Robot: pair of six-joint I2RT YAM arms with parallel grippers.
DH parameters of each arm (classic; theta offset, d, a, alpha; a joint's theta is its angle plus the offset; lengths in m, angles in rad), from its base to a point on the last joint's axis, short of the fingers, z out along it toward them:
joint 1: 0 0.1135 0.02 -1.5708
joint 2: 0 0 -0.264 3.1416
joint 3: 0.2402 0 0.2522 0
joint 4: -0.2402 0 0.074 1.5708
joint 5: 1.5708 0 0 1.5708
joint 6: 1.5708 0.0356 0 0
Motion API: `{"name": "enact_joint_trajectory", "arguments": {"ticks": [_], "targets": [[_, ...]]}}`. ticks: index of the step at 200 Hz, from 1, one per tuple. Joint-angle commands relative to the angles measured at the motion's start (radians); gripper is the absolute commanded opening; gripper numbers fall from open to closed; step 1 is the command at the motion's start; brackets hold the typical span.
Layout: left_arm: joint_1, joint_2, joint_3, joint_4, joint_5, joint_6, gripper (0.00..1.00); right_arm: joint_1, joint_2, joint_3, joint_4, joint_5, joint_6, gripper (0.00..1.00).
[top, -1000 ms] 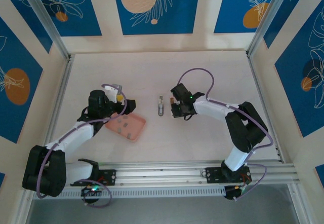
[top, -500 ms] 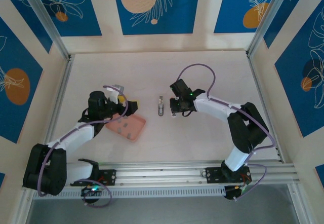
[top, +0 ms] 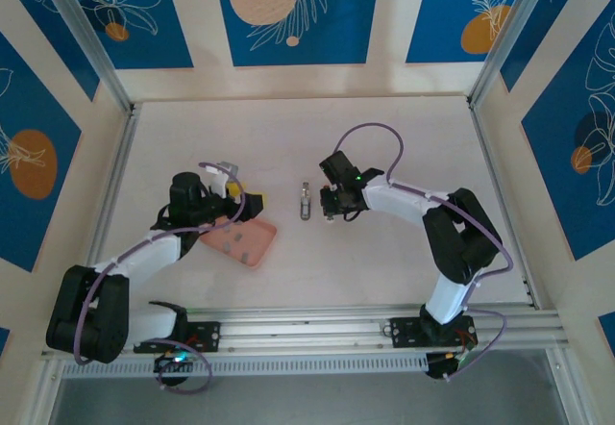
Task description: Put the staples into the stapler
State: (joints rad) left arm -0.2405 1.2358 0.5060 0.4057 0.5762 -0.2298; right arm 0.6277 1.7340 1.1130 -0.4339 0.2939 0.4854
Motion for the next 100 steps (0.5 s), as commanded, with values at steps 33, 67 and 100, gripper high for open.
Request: {"name": "enact_joint_trajectory", "arguments": {"ticks": [33,67,100], "targets": [[-0.004,0.005,0.012,0.015,0.026,0.009,0.88,0.006,0.030,0.034,-0.005,-0.024,0.009,0.13],[-0.003,0.005,0.015,0.006,0.023,0.012,0.89,0.006,0.036,0.029,-0.006,-0.024,0.010,0.13],[-0.003,0.003,0.014,0.003,0.022,0.014,0.88,0.007,0.037,0.020,-0.009,-0.025,0.013,0.13]]}}
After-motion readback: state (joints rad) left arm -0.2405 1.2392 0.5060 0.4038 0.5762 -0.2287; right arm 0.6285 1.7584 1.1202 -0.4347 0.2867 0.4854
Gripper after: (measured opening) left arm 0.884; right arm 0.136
